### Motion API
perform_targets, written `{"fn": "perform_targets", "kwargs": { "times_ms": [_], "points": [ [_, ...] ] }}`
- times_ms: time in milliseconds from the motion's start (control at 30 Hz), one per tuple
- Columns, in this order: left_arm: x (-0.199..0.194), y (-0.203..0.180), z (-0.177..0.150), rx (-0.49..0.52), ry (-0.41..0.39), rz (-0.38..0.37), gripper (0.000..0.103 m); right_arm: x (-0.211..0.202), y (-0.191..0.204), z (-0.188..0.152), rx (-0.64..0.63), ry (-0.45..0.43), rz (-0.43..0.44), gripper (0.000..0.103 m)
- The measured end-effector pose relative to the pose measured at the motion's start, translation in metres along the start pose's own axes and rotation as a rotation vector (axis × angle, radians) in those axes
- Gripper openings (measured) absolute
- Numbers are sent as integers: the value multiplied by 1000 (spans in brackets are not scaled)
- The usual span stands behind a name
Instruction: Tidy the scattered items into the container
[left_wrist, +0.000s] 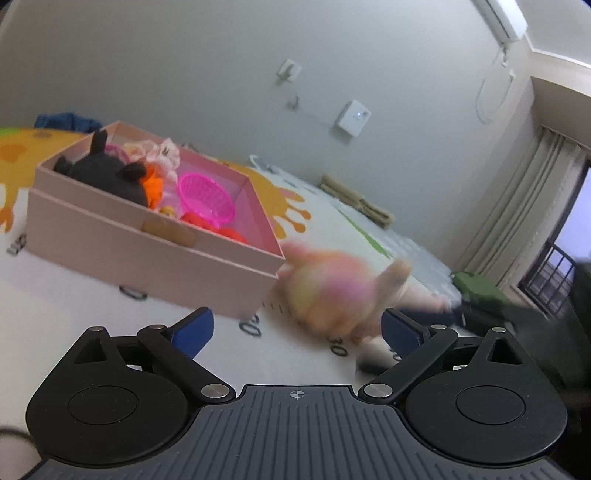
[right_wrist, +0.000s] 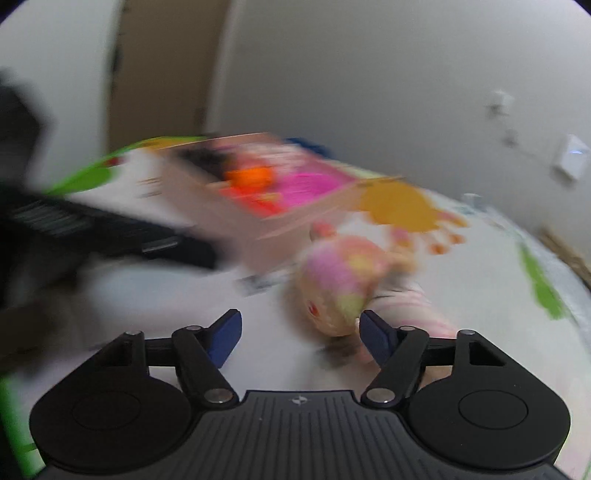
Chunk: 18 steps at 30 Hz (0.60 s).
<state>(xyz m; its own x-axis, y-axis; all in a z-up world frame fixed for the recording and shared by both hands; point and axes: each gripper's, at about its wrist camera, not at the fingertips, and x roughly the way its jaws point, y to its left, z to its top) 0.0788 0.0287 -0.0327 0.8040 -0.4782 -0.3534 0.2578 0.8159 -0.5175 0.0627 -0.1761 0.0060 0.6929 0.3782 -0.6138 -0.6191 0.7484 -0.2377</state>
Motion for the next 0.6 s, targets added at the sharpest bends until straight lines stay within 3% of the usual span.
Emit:
{"fn": "perform_targets", "kwargs": {
  "times_ms": [100,167,233,300,467,533,600],
  "points": [
    [-15,-6,-1,3,-9,34,100,-21,29,-6,-83,-31,11,68],
    [-22,-12,-1,41,-7,89,100,-32,28,-6,-56,-63,-13,74],
    [-21,-16,0,81,25,153,100,-36,19,-4,-1,-82,-55,85],
    [-14,-20,2,110,75,188,100,-35,11,-6,24,-82,-94,87],
    [7,-39,11,140,143,118,100,-10,-9,-21,161,-1,-77,89],
    [17,-52,13,190,153,119,100,2,-14,-29,227,7,-92,100],
    [25,-64,14,239,160,136,100,12,-19,-36,279,15,-87,103]
  ]
}}
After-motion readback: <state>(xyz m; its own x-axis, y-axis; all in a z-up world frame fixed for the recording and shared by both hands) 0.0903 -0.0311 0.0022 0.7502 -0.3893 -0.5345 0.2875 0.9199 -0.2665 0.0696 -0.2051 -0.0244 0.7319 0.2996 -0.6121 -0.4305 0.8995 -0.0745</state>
